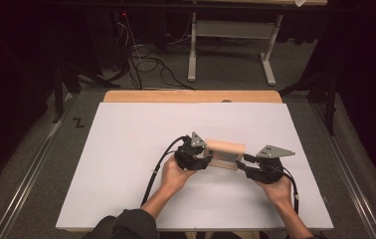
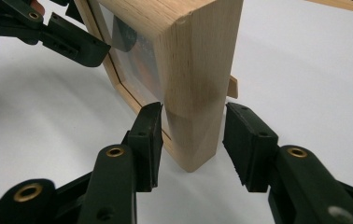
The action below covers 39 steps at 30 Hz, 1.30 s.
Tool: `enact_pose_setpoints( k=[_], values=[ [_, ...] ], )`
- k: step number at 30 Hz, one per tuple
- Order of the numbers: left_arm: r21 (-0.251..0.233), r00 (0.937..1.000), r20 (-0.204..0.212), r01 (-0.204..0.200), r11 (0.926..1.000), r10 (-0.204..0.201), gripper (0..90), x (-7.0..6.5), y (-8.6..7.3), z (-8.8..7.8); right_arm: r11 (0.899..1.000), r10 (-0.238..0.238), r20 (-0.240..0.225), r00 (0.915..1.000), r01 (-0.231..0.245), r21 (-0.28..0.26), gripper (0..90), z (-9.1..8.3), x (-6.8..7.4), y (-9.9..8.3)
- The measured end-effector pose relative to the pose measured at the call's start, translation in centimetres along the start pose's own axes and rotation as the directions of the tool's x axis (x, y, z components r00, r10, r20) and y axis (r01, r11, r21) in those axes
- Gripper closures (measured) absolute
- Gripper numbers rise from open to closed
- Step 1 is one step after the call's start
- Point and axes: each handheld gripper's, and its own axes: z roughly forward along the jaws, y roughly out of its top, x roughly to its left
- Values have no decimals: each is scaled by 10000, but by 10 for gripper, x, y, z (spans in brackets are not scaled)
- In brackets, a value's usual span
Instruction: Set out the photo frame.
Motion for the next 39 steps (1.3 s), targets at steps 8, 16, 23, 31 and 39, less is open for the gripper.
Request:
enact_pose_setpoints(
  k=[8,16,23,31,39],
  values=[
    [-63,10000,39,2,10000,-2,528,1,0,1,10000,-36,23,10000,36,-72,602,1,0,1],
    [-63,9999,103,38,10000,-37,526,2,0,1,9999,131,72,9999,-131,19,603,3,0,1],
    [-120,9998,129,160,9998,-159,529,3,0,3,9994,325,28,9995,-324,-74,606,5,-4,2],
    [-56,9995,292,96,9999,-94,529,3,1,2,9974,688,48,9976,-686,-218,606,9,-7,3],
    [-7,9997,255,46,10000,-46,530,3,1,-2,9946,1013,-148,9947,-1016,-218,613,11,-7,5]
  ],
)
